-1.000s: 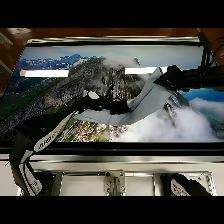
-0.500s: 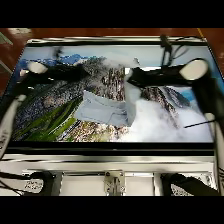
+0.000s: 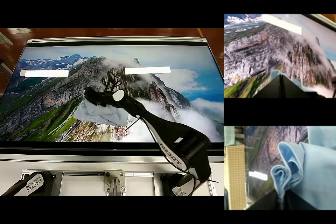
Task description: Fold the shirts.
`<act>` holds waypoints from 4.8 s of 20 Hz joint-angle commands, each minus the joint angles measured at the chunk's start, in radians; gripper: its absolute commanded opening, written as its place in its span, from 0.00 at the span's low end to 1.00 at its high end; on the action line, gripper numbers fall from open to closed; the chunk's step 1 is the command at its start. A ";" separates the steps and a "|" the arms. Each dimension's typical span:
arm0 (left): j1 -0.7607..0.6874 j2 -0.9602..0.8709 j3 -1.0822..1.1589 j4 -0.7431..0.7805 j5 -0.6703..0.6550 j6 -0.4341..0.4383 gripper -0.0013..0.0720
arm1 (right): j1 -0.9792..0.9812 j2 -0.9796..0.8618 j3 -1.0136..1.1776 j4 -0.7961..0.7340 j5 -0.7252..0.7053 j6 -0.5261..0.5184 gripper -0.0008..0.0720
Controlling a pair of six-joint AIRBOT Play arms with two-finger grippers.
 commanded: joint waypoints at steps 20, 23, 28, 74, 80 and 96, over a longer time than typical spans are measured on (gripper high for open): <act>-0.010 0.074 -0.135 0.009 -0.078 0.037 0.07 | -0.522 0.101 -0.233 -0.449 0.581 0.020 0.92; -0.010 0.074 -0.135 -0.012 -0.078 0.037 0.07 | -0.479 0.023 -0.233 -0.312 0.552 -0.056 0.92; -0.010 0.074 -0.135 -0.023 -0.077 0.037 0.07 | -0.471 -0.031 -0.232 -0.148 0.557 -0.099 0.34; -0.420 -0.021 -0.135 -0.078 -0.050 0.037 0.07 | -1.692 0.217 -0.242 -1.014 1.133 0.037 0.09; -0.486 -0.047 -0.135 -0.075 0.005 0.039 0.07 | -1.693 0.351 -0.531 -1.283 1.044 0.078 0.09; -0.598 -0.244 -0.112 0.372 0.135 -0.017 0.06 | -1.303 0.875 -0.230 -1.140 0.527 -0.032 0.82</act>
